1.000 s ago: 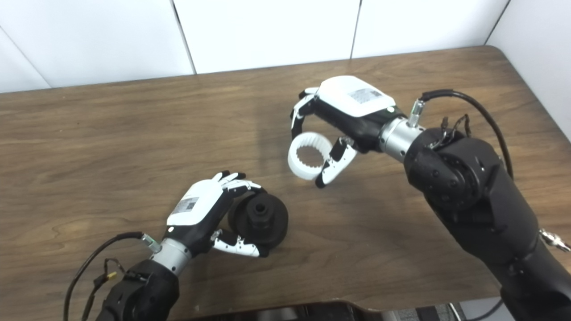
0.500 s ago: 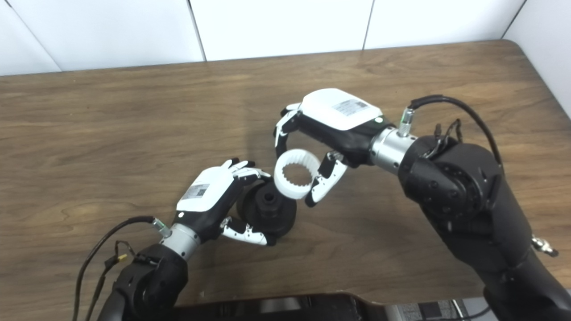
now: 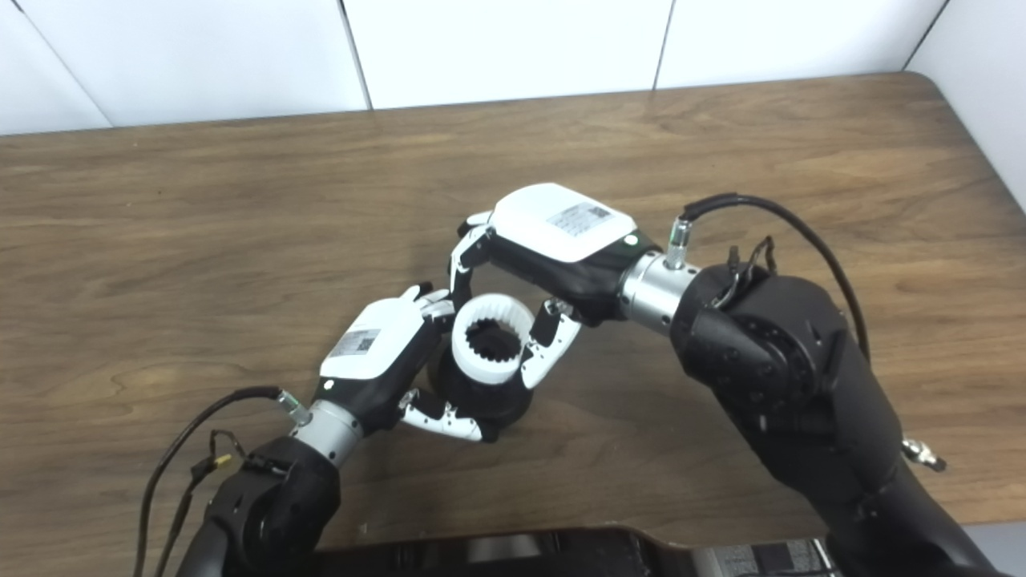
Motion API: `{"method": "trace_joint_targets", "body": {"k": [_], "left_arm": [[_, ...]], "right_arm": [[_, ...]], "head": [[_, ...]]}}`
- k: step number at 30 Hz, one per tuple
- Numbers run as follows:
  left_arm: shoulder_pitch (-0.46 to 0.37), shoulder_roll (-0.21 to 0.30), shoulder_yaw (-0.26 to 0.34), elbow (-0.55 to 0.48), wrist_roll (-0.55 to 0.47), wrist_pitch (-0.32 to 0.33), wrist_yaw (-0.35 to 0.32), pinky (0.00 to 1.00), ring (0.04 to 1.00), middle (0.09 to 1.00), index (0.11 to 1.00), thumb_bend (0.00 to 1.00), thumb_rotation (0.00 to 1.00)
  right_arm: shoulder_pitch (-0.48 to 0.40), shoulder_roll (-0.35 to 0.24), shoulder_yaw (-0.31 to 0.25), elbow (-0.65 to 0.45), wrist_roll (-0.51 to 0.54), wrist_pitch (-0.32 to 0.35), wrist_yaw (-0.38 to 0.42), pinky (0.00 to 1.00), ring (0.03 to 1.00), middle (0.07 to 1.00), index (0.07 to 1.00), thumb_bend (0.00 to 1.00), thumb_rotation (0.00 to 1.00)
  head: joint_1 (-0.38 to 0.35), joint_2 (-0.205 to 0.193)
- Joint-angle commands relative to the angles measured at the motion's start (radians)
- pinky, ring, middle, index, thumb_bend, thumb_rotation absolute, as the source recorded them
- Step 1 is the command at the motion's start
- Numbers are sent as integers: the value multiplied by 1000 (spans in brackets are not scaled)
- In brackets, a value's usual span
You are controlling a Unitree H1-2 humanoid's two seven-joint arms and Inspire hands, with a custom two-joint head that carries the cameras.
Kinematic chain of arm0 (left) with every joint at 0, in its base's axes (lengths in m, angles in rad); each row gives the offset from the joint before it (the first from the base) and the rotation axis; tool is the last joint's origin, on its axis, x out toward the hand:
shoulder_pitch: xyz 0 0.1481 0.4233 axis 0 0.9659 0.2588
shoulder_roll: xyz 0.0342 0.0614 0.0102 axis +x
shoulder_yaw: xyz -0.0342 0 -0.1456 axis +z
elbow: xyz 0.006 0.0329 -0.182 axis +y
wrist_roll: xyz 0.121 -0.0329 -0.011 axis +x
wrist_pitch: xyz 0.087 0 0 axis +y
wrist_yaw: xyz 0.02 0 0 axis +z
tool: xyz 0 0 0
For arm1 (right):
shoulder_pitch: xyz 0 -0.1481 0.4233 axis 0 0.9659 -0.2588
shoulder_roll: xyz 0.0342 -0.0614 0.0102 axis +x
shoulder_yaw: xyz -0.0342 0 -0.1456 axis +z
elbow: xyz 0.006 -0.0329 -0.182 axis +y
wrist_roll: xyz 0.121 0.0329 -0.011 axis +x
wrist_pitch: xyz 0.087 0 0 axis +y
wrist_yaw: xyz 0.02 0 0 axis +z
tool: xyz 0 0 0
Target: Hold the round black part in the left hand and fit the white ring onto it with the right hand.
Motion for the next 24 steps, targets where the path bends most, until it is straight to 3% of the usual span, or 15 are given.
{"method": "trace_joint_targets", "body": {"k": [1, 24], "left_arm": [[-26, -13, -1, -27, 19, 0, 1, 1000, 923, 821, 481, 523, 57], [-27, -32, 0, -50, 45, 4, -41, 1000, 914, 815, 482, 524, 57]], "right_arm": [[-20, 11, -6, -16, -12, -20, -20, 872, 890, 774, 482, 526, 142], [54, 31, 4, 69, -98, -152, -75, 885, 895, 772, 483, 525, 140]], "head": [[1, 2], [6, 13]]}}
